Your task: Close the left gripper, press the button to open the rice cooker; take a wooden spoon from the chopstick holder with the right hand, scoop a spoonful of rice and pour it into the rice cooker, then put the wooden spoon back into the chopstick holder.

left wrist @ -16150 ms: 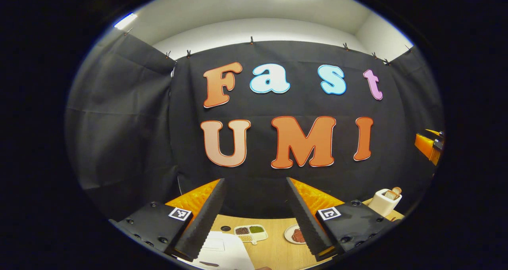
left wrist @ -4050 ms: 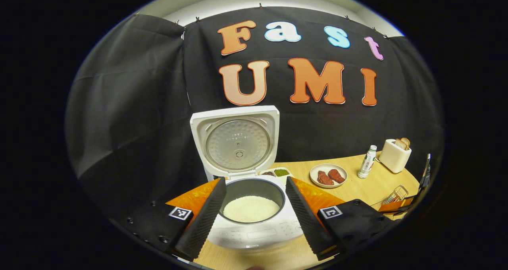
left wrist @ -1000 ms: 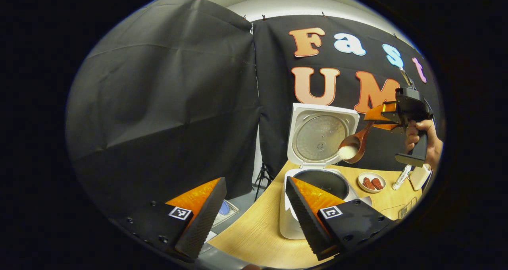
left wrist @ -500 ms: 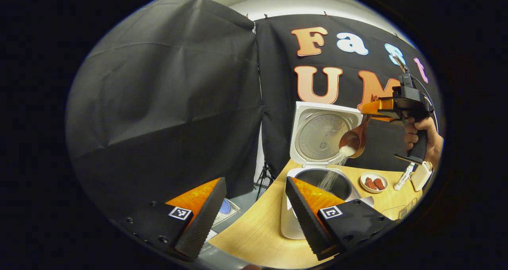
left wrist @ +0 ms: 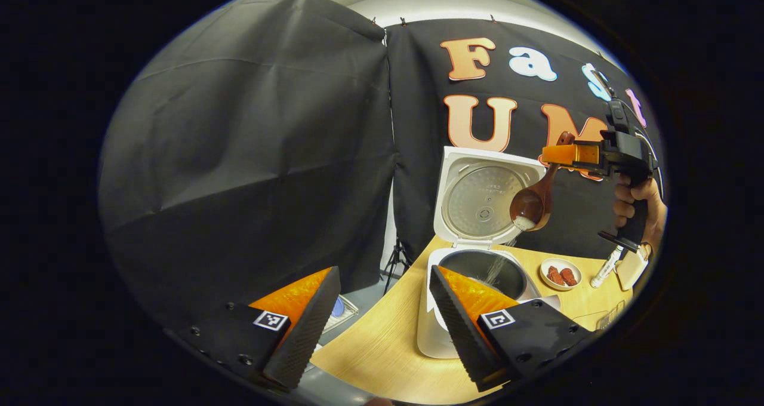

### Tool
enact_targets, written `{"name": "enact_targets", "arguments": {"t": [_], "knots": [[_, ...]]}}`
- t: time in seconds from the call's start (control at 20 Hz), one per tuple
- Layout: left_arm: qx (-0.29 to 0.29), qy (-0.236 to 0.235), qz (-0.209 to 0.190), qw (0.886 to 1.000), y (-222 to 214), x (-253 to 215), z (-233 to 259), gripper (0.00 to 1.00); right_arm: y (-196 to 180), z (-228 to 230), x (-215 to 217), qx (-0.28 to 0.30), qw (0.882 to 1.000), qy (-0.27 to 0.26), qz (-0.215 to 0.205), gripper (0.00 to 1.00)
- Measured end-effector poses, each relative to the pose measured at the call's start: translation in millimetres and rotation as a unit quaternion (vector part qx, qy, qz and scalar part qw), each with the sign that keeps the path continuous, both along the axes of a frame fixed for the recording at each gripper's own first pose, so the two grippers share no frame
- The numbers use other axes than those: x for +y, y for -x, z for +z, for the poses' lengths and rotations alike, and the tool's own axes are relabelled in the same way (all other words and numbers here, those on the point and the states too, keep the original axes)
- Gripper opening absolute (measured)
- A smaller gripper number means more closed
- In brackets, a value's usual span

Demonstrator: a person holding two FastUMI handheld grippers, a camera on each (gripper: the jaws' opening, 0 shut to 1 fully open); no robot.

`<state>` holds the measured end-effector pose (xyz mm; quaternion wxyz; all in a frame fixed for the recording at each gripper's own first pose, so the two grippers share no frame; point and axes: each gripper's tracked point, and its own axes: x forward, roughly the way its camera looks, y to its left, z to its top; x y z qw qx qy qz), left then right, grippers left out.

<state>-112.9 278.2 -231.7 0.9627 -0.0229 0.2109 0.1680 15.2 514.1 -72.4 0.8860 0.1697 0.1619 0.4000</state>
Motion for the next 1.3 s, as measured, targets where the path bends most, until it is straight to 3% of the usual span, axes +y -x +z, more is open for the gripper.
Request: {"name": "enact_targets", "arguments": {"t": [0.3, 0.65, 0.9, 1.15, 1.2, 1.3], "knots": [[0.002, -0.004, 0.003, 1.0, 4.0, -6.5, -0.5, 0.99, 11.2, 26.2, -1.7, -0.066, 0.998, -0.002, 0.017, 0.12], [0.004, -0.008, 0.008, 1.0, 13.1, -15.3, 1.0, 1.0, 29.6, 46.5, -1.1, -0.155, 0.987, 0.026, 0.037, 0.11], [0.001, -0.04, 0.004, 0.999, 11.7, -26.9, 10.9, 1.0, 17.0, 46.1, -22.3, -0.114, 0.993, 0.004, 0.02, 0.12], [0.003, -0.046, -0.021, 0.999, 1.8, -54.3, 13.8, 1.0, 0.6, 34.3, -78.1, -0.058, 0.998, -0.024, -0.015, 0.12], [0.001, -0.049, -0.027, 0.998, -1.5, -61.0, 16.2, 0.99, -2.2, 31.7, -92.0, -0.054, 0.998, -0.022, -0.027, 0.16], [-0.002, -0.054, -0.042, 0.998, -7.7, -75.4, 20.1, 0.99, -5.6, 26.4, -123.0, -0.049, 0.997, -0.018, -0.049, 0.11]]}}
